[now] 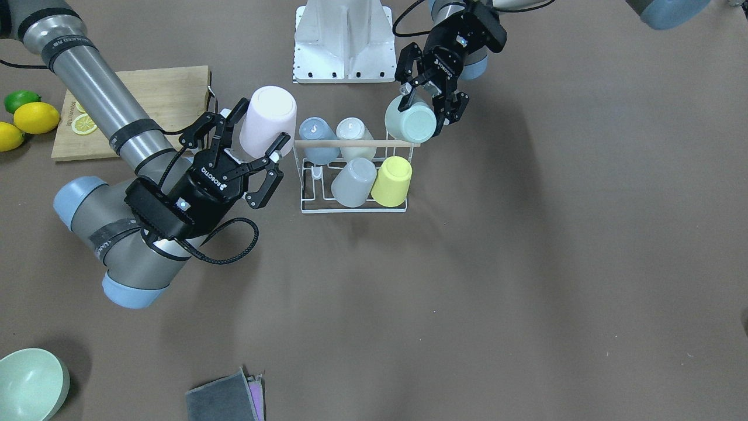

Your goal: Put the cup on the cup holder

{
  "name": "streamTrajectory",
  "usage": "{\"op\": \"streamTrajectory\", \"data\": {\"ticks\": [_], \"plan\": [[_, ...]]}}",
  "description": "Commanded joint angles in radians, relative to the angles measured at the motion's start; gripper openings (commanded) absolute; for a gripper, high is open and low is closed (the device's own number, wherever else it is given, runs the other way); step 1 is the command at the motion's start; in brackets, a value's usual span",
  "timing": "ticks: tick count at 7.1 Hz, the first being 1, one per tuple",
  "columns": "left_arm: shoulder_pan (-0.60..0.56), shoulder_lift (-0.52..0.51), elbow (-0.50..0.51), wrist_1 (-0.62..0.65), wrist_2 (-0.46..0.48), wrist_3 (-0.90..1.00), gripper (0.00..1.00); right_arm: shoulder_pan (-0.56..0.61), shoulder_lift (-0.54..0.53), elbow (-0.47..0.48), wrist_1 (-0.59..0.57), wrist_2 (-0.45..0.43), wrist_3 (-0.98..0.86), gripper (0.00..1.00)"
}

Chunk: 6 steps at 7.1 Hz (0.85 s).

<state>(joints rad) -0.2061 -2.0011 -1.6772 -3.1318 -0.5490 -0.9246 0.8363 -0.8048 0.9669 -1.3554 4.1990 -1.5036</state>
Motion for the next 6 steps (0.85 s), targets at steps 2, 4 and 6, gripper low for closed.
{"op": "streamTrajectory", "data": {"ticks": [2,4,6], "plan": [[0.043,0.002,0.013,-0.034,0.041,0.023,0.11,-0.051,-0.007,-0.022,-0.001,-0.02,-0.023,0.22],[0.088,0.001,0.016,-0.034,0.07,0.033,0.11,-0.054,-0.007,-0.023,-0.001,-0.025,-0.102,0.22],[0.123,-0.002,0.016,-0.034,0.112,0.056,0.11,-0.049,-0.011,-0.017,0.004,-0.016,-0.196,0.22]]}}
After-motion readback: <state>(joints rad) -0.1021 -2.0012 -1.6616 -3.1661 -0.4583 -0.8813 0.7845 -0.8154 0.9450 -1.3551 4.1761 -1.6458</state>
